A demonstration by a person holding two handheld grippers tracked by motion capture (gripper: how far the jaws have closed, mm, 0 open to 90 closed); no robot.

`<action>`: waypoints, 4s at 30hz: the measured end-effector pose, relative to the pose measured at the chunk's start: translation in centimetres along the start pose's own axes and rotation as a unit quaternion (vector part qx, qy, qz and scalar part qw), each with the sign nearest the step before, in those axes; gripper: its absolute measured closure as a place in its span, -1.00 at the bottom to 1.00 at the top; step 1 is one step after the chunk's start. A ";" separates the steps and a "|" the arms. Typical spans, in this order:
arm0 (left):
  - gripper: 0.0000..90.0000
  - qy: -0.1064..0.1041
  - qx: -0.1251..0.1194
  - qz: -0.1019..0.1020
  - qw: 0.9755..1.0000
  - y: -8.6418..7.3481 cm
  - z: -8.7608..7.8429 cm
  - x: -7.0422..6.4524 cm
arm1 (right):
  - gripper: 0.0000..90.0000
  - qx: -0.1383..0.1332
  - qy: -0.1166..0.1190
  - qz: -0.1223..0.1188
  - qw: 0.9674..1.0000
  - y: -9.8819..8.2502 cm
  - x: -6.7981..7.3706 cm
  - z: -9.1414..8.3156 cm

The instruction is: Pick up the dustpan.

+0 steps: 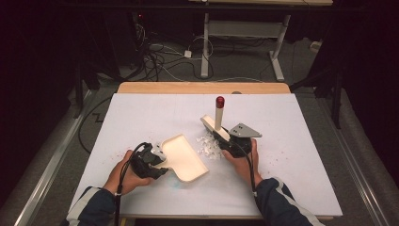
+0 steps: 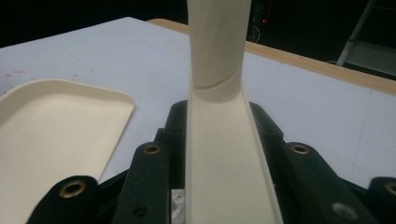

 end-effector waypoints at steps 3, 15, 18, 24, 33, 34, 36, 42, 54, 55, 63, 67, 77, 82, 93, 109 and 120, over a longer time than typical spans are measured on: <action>0.42 0.001 0.003 0.001 1.000 0.4 0.1 -0.2 | 0.49 -0.003 0.003 0.007 1.000 -0.1 0.4 -0.1; 0.42 -0.003 0.004 -0.011 1.000 2.2 0.6 -1.0 | 0.49 -0.008 0.031 -0.007 0.999 -0.4 3.3 0.0; 0.42 -0.002 0.002 -0.009 1.000 2.7 0.8 -1.3 | 0.49 -0.006 0.041 -0.012 0.999 -0.3 4.4 -0.1; 0.42 -0.001 -0.001 -0.013 1.000 2.9 0.9 -1.6 | 0.50 -0.011 0.060 -0.023 0.998 0.0 6.3 -0.4; 0.42 0.003 -0.001 -0.012 1.000 2.7 1.1 -1.6 | 0.50 -0.027 0.077 -0.024 0.996 1.2 6.9 -1.4; 0.42 0.003 -0.001 -0.012 1.000 2.7 1.1 -1.6 | 0.50 -0.030 0.077 -0.022 0.996 1.4 6.8 -1.7; 0.42 0.003 -0.002 -0.011 1.000 2.7 1.1 -1.6 | 0.50 -0.037 0.076 -0.019 0.996 1.9 6.4 -2.2; 0.42 0.004 -0.003 -0.014 1.000 2.4 1.0 -1.5 | 0.50 -0.051 0.066 -0.007 0.996 2.9 4.8 -3.5; 0.42 0.004 0.001 -0.013 1.000 2.1 1.0 -1.5 | 0.50 -0.032 0.039 0.020 0.999 2.4 1.4 -5.1; 0.42 0.004 0.001 -0.013 1.000 2.1 1.0 -1.5 | 0.50 -0.026 0.037 0.019 0.999 2.3 1.3 -5.1; 0.41 0.002 0.002 -0.007 1.000 1.9 0.9 -1.8 | 0.50 0.036 0.006 0.021 0.999 -0.4 -0.4 -4.8; 0.41 0.002 0.004 -0.007 1.000 1.9 1.0 -1.8 | 0.50 0.037 0.000 0.025 0.999 -0.3 -0.9 -5.3; 0.41 0.000 0.006 -0.004 1.000 1.9 1.1 -2.1 | 0.50 0.043 -0.026 -0.026 0.998 -0.3 -0.4 -7.8; 0.41 -0.001 0.008 0.001 1.000 2.0 1.1 -2.2 | 0.50 0.064 -0.002 -0.023 0.998 -1.3 0.2 -8.9; 0.42 -0.001 0.013 0.006 1.000 2.1 1.5 -2.3 | 0.50 0.057 0.076 -0.026 0.995 -1.3 3.3 -8.2; 0.41 0.001 0.007 0.013 1.000 2.0 1.7 -2.3 | 0.50 0.005 0.125 -0.037 0.991 0.9 2.9 -10.3; 0.41 0.003 0.007 0.010 1.000 2.0 1.8 -2.4 | 0.50 0.040 0.087 -0.067 0.993 -0.4 2.1 -8.2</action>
Point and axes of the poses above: each handheld gripper's, and its own axes: z roughly forward along the jaws, y roughly out of its top, x roughly to its left, the point moved 2 cm from there along z, roughly forward along the jaws, and after that the axes turned 4 degrees about z, right-handed, at the moved point
